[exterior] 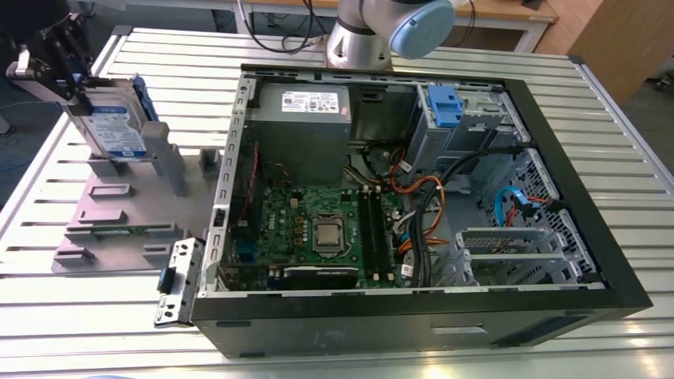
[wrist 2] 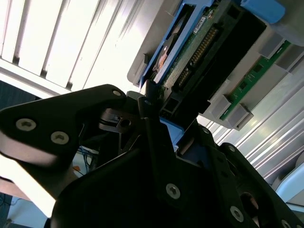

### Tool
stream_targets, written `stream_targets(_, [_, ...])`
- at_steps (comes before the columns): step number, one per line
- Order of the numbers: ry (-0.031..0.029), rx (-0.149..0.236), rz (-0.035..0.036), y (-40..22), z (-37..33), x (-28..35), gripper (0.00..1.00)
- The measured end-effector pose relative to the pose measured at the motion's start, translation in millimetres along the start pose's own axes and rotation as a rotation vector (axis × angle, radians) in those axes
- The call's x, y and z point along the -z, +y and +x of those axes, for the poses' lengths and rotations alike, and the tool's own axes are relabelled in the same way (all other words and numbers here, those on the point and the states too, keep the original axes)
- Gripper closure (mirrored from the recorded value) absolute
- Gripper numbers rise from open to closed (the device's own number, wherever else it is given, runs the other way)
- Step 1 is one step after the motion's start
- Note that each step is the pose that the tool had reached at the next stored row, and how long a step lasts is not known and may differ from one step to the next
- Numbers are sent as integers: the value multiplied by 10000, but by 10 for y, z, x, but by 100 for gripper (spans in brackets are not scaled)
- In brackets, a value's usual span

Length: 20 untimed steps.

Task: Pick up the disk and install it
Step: 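Pick up the disk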

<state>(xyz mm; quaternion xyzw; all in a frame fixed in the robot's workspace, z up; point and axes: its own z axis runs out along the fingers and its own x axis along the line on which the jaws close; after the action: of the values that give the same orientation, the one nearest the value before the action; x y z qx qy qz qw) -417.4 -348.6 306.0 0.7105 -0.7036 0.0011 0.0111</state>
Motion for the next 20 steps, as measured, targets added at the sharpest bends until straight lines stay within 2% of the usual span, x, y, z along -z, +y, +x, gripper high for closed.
stream_targets(20, [-1, 0, 2, 1, 1, 60, 64])
